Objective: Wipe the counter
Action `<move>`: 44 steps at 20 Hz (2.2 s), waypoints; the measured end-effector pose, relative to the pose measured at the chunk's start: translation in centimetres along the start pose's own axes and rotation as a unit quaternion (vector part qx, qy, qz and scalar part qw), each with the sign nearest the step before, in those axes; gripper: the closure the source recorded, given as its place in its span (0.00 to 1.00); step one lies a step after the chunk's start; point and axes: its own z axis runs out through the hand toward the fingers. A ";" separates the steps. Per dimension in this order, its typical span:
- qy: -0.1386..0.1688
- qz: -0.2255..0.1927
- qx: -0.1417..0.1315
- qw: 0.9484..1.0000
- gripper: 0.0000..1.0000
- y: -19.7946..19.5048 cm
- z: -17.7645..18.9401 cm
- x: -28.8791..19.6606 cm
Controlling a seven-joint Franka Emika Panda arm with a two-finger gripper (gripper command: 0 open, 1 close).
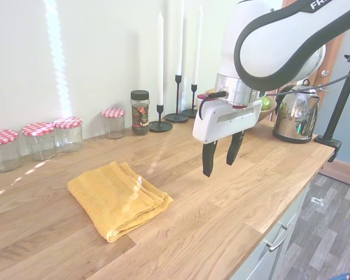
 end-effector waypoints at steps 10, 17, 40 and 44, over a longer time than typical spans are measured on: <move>0.000 -0.020 -0.001 1.000 0.00 -6.7 0.4 0.4; 0.007 -0.038 -0.006 0.999 0.00 -12.6 0.3 -2.0; -0.009 -0.031 -0.030 0.999 0.00 -25.9 5.5 -5.5; -0.010 -0.028 -0.031 0.999 1.00 -25.9 5.6 -5.3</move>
